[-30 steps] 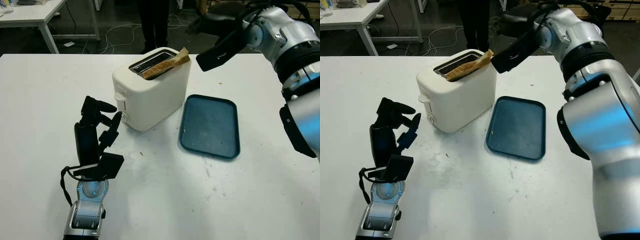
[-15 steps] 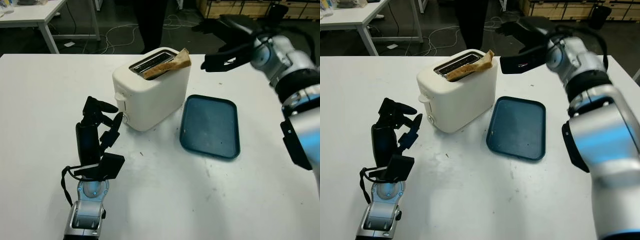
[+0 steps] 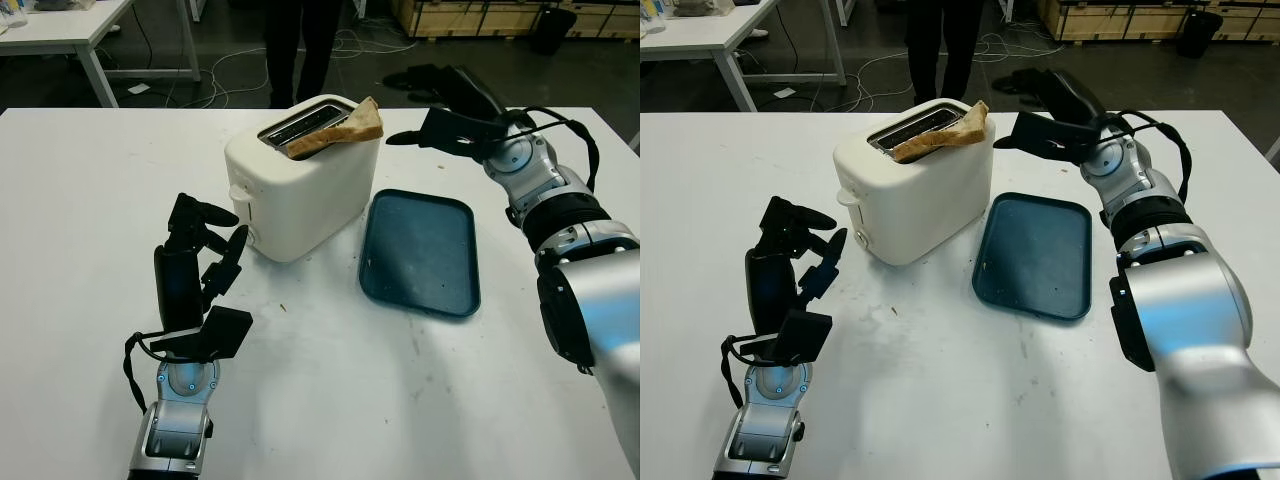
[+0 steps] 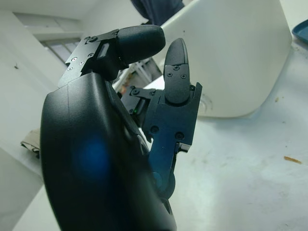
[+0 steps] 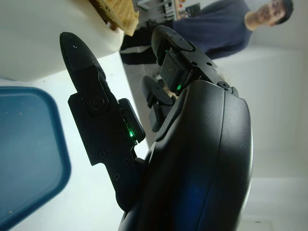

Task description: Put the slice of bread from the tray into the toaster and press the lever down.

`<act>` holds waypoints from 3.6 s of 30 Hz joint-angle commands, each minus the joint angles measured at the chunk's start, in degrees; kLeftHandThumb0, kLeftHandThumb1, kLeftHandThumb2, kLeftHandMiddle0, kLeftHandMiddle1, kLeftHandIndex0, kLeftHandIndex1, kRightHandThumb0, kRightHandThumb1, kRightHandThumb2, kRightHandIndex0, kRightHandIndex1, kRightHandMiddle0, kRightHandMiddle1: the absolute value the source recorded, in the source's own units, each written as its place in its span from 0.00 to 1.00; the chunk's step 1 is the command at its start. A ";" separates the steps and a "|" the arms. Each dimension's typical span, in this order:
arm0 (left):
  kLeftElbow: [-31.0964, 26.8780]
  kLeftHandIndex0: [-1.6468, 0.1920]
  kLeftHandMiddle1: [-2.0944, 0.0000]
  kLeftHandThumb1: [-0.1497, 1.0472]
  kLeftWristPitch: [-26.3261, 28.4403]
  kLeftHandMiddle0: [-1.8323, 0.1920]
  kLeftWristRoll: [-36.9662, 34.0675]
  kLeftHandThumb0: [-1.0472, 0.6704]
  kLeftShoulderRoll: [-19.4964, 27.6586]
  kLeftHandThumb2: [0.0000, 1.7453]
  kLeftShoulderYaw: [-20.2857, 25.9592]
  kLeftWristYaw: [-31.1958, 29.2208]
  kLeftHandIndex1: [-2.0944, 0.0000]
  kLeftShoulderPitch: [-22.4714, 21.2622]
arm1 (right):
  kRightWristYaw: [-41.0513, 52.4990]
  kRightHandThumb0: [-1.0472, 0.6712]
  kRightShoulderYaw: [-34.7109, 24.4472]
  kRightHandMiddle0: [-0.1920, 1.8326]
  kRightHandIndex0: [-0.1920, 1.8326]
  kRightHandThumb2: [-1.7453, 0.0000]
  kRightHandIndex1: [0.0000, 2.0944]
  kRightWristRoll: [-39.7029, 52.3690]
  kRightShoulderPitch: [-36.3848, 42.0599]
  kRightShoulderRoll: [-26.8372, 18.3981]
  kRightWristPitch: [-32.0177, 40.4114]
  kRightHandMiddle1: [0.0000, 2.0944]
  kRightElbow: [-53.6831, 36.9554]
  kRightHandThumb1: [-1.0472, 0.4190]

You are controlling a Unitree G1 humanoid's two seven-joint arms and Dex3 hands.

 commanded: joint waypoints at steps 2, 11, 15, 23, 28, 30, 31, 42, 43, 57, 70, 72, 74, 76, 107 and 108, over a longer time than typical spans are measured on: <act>0.27 0.74 0.17 0.89 -0.65 0.58 0.35 0.39 -0.29 0.15 -0.28 0.47 0.18 0.03 | 0.28 0.33 -0.05 0.44 0.35 1.00 0.18 0.39 0.39 0.03 -1.15 0.02 -0.84 0.25; 0.87 0.74 0.17 0.89 -1.16 0.59 -0.16 0.39 -0.53 0.15 -0.31 0.32 0.18 0.07 | 0.60 0.37 0.18 0.44 0.35 1.00 0.17 0.26 0.19 0.43 -1.03 0.01 -1.07 0.27; 1.23 0.74 0.17 0.89 -1.47 0.58 0.12 0.39 -0.44 0.15 -0.26 0.52 0.18 0.07 | 1.17 0.38 0.12 0.44 0.36 1.00 0.16 0.45 0.07 0.72 -0.74 0.01 -1.14 0.26; 1.15 0.74 0.17 0.89 -1.23 0.57 0.79 0.39 -0.68 0.16 -0.39 0.77 0.18 -0.01 | 0.29 0.36 0.36 0.45 0.39 1.00 0.19 0.34 0.25 1.01 -2.33 0.01 -1.39 0.27; 1.40 0.74 0.17 0.89 -1.65 0.57 0.72 0.38 -0.72 0.16 -0.50 0.91 0.18 0.00 | 0.54 0.35 0.25 0.45 0.38 1.00 0.21 0.53 0.28 1.23 -2.96 0.01 -1.44 0.27; 1.33 0.74 0.17 0.89 -1.53 0.58 0.95 0.38 -0.64 0.16 -0.56 0.98 0.18 0.05 | 0.34 0.35 0.26 0.45 0.38 1.00 0.21 0.49 0.23 1.47 -3.07 0.01 -1.43 0.27; 1.29 0.74 0.17 0.89 -1.48 0.58 0.70 0.38 -0.65 0.16 -0.60 0.78 0.18 0.11 | 0.05 0.34 0.37 0.45 0.38 1.00 0.21 0.35 0.15 1.65 -3.19 0.01 -1.43 0.27; 1.17 0.74 0.17 0.89 -1.19 0.58 0.96 0.39 -0.69 0.16 -1.00 0.86 0.17 0.41 | -1.43 0.30 1.61 0.46 0.36 1.00 0.25 -0.18 -1.26 3.68 -3.80 0.01 -1.50 0.26; 1.10 0.74 0.17 0.89 -1.08 0.57 1.18 0.39 -0.68 0.16 -1.02 0.99 0.17 0.44 | -1.58 0.30 1.78 0.46 0.36 1.00 0.25 -0.27 -1.35 3.81 -3.89 0.01 -1.50 0.25; 0.76 0.74 0.17 0.89 -1.27 0.59 0.70 0.39 -0.91 0.16 -0.79 1.08 0.17 0.81 | -5.44 0.41 6.24 0.63 0.52 0.98 0.48 -4.65 -2.63 4.14 -5.55 0.06 -0.79 0.10; 0.64 0.74 0.17 0.89 -1.48 0.57 0.79 0.39 -0.88 0.15 -0.85 1.13 0.17 0.94 | -23.32 0.26 22.20 0.45 0.60 0.71 0.83 -22.36 -6.42 0.99 -4.11 0.83 -0.27 0.09; 0.72 0.74 0.17 0.89 -1.53 0.57 0.74 0.39 -0.92 0.15 -0.93 1.17 0.17 0.90 | -23.51 0.28 22.53 0.44 0.59 0.72 0.83 -22.42 -6.80 0.80 -4.50 0.83 -0.22 0.09; 0.46 0.74 0.17 0.89 -1.02 0.57 0.76 0.38 -1.15 0.15 -1.02 1.20 0.17 1.02 | -22.98 0.30 22.59 0.44 0.59 0.74 0.83 -22.17 -7.22 0.64 -4.72 0.83 -0.17 0.09; 0.29 0.74 0.17 0.89 -0.79 0.57 0.65 0.38 -1.29 0.15 -1.11 1.13 0.17 1.14 | -23.95 0.30 23.65 0.44 0.58 0.73 0.83 -23.26 -7.82 0.38 -4.44 0.83 -0.23 0.09; 0.21 0.74 0.17 0.89 -0.67 0.58 0.10 0.39 -1.58 0.15 -1.70 0.67 0.18 0.94 | -28.51 0.29 32.03 0.47 0.62 0.77 0.83 -31.19 -23.64 3.66 -4.35 0.83 0.15 0.09; 0.10 0.74 0.17 0.89 -0.59 0.59 -0.02 0.40 -1.66 0.15 -1.70 0.58 0.18 1.01 | -28.66 0.30 32.60 0.47 0.62 0.79 0.83 -31.74 -23.77 3.92 -4.34 0.83 0.21 0.09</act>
